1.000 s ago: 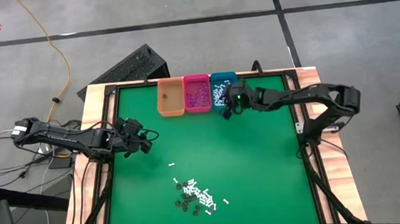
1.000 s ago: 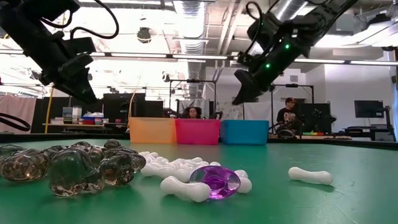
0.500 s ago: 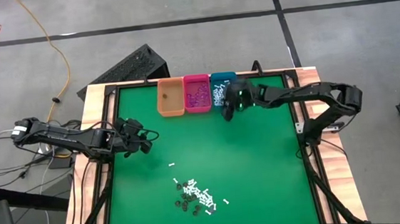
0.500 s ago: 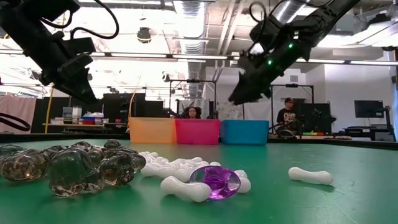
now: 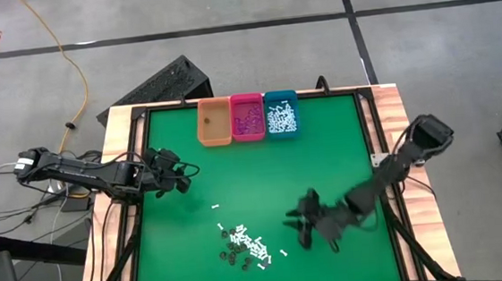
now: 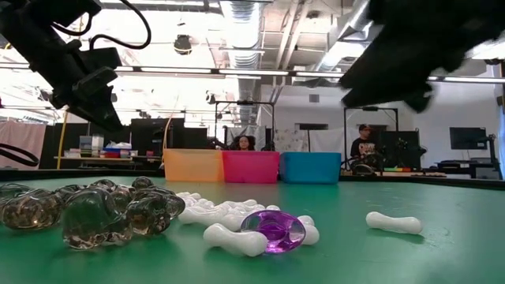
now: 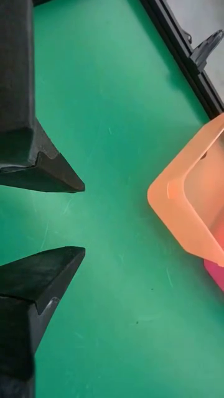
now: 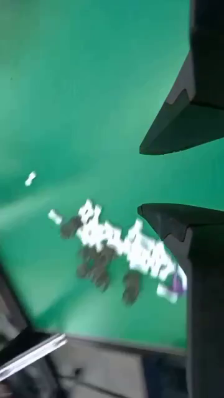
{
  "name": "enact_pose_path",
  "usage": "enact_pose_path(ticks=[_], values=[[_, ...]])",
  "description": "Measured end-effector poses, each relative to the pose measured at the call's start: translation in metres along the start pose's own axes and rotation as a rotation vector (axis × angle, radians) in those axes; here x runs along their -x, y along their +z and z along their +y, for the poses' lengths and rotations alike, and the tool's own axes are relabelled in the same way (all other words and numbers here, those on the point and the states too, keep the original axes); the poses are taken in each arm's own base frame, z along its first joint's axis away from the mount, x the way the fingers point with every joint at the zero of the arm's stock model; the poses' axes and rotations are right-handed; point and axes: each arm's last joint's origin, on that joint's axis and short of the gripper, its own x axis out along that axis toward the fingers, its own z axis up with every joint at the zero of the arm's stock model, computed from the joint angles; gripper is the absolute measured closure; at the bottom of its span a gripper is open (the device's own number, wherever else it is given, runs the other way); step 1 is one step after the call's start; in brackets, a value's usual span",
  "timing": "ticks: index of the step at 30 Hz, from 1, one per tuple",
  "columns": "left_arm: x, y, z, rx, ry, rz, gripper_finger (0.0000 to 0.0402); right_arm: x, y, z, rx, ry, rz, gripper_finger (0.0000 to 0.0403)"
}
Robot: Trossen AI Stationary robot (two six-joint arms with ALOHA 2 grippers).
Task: Sort Halloween decoration
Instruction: Put the white bone toy into the blue bin
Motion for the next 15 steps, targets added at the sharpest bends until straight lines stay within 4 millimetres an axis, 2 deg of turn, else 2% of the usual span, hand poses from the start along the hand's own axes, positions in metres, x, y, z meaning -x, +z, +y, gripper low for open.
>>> enact_pose_path(ticks=[4, 11, 15], values=[[0.0, 0.001, 0.0, 0.004, 0.0, -0.01, 0.0258, 0.007, -0.027, 0.033, -0.02, -0.004, -0.033, 0.0242], [0.0, 0.002, -0.002, 0.022, -0.013, -0.021, 0.0258, -0.022, -0.035, 0.077, 0.037, 0.031, 0.153, 0.0252], [0.0, 0.002, -0.002, 0.025, -0.018, -0.021, 0.0258, -0.028, -0.039, 0.1, 0.065, -0.035, 0.238, 0.0257]])
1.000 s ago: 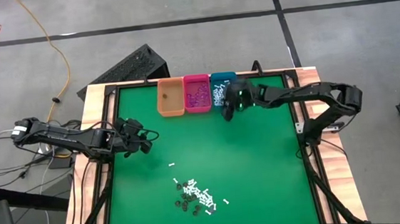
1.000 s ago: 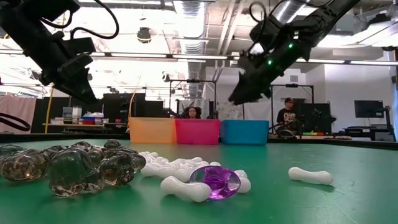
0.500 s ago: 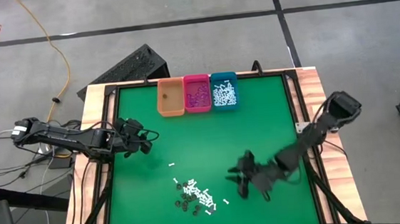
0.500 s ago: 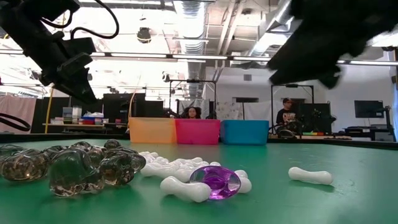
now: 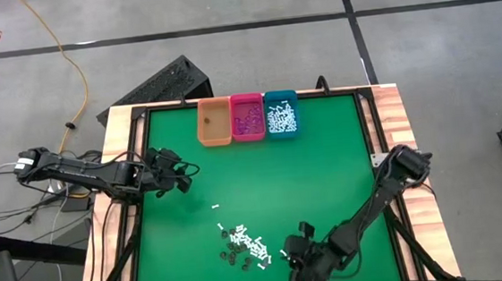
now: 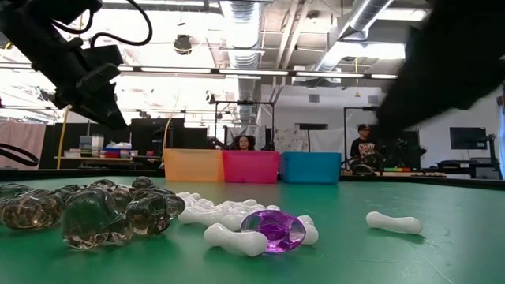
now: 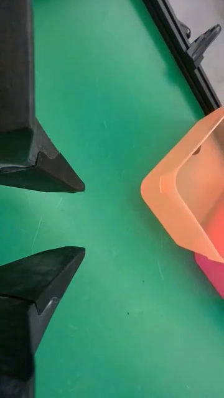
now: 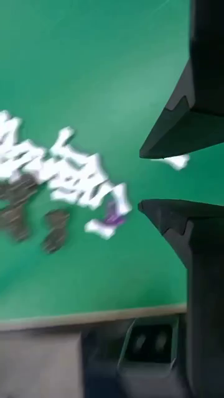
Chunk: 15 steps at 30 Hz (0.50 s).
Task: Sort Halloween decoration
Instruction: Put the white bone toy into the blue bin
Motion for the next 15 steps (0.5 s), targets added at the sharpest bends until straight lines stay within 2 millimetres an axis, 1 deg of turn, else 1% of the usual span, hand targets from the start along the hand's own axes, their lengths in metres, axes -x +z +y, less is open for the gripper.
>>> enact_pose_path(ticks=[3, 5, 10, 15], values=[[0.0, 0.0, 0.0, -0.003, 0.004, -0.005, 0.0258, -0.005, -0.007, 0.006, 0.022, -0.107, 0.027, 0.0261], [0.0, 0.0, 0.0, -0.005, 0.005, -0.006, 0.0258, -0.007, -0.01, 0.007, 0.025, -0.142, 0.041, 0.0263], [0.0, 0.0, 0.0, -0.008, -0.001, -0.001, 0.0258, -0.015, -0.009, 0.011, 0.001, -0.123, 0.026, 0.0264], [0.0, 0.0, 0.0, -0.008, 0.0, -0.002, 0.0258, -0.015, -0.009, 0.007, 0.006, -0.149, 0.037, 0.0264]])
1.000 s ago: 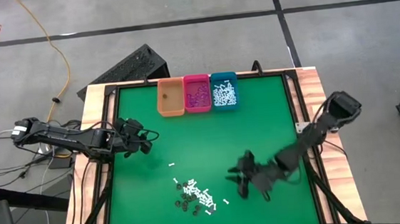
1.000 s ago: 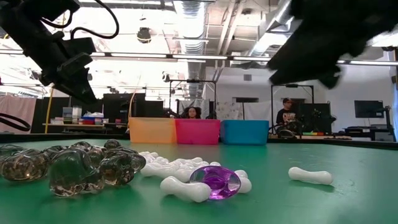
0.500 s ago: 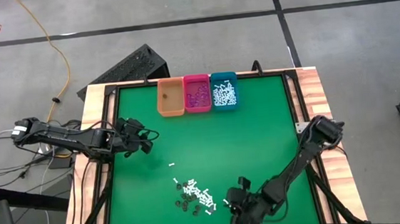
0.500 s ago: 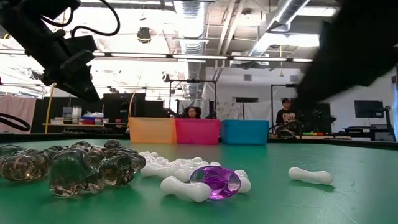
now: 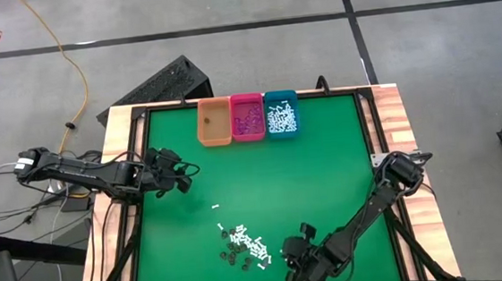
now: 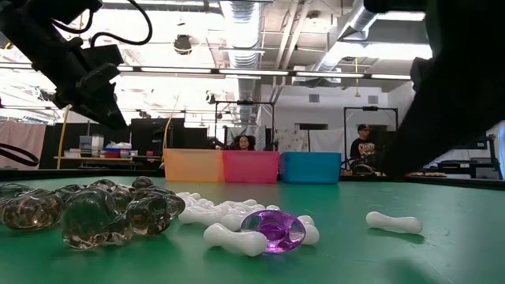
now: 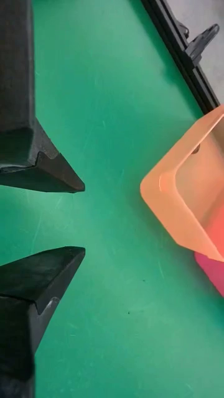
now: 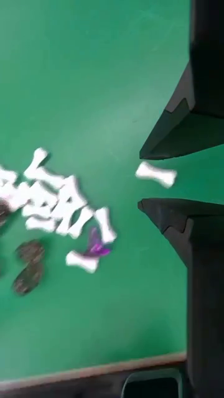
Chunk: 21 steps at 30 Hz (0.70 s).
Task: Sort Halloween decoration
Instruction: Put the white bone toy into the blue bin
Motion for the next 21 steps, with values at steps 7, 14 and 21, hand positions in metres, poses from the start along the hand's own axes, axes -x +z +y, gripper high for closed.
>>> enact_pose_path(ticks=[7, 14, 21], values=[[0.0, 0.0, 0.0, 0.002, 0.0, 0.001, 0.0258, -0.005, -0.001, -0.005, 0.0, -0.005, 0.009, 0.0264], [0.0, 0.0, 0.0, 0.003, 0.0, 0.001, 0.0258, -0.013, -0.002, -0.01, -0.018, 0.03, 0.079, 0.0264], [0.0, 0.0, 0.0, 0.004, 0.0, 0.001, 0.0258, -0.018, -0.005, -0.01, -0.022, 0.052, 0.124, 0.0264]])
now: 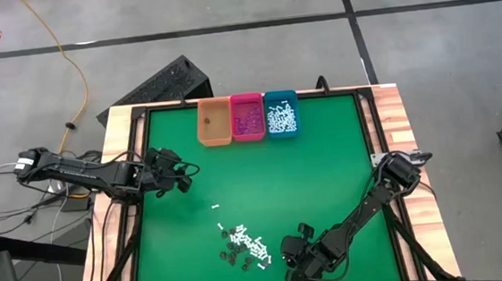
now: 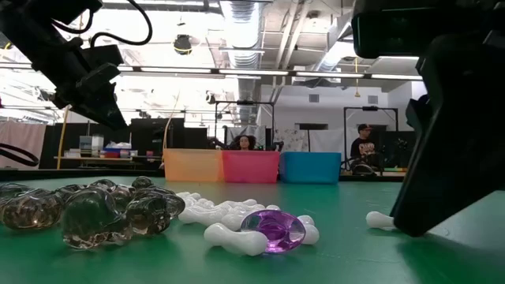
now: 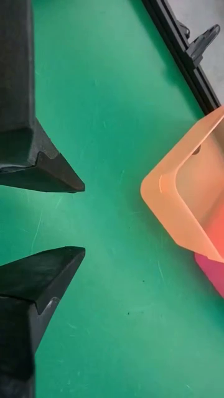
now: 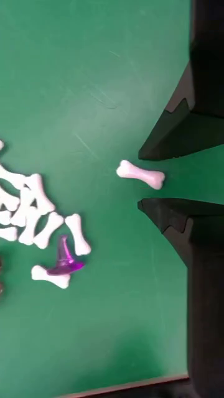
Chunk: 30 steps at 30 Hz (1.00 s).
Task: Sort Halloween decoration
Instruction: Put the white bone toy into the blue bin
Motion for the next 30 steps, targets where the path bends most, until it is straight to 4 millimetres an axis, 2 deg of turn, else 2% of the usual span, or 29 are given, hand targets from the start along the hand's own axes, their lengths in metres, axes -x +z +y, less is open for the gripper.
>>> enact_pose_path(ticks=[6, 10, 18, 23, 26, 30], values=[[0.0, 0.0, 0.0, -0.001, 0.001, 0.002, 0.0258, -0.016, -0.004, -0.001, -0.014, 0.024, 0.074, 0.0264], [0.0, 0.0, 0.0, 0.001, 0.002, 0.003, 0.0258, -0.017, -0.001, -0.003, -0.02, 0.016, 0.072, 0.0276], [0.0, 0.0, 0.0, -0.001, 0.002, 0.005, 0.0258, -0.018, -0.001, -0.005, -0.014, 0.006, 0.087, 0.0386], [0.0, 0.0, 0.0, -0.001, 0.002, 0.005, 0.0258, -0.018, 0.002, -0.006, -0.039, 0.004, 0.079, 0.0378], [0.0, 0.0, 0.0, -0.001, 0.002, 0.005, 0.0258, -0.01, 0.008, -0.008, -0.018, -0.026, 0.037, 0.0386], [0.0, -0.001, 0.001, -0.006, 0.005, 0.009, 0.0258, 0.004, 0.024, -0.025, 0.056, -0.129, 0.019, 0.0388]])
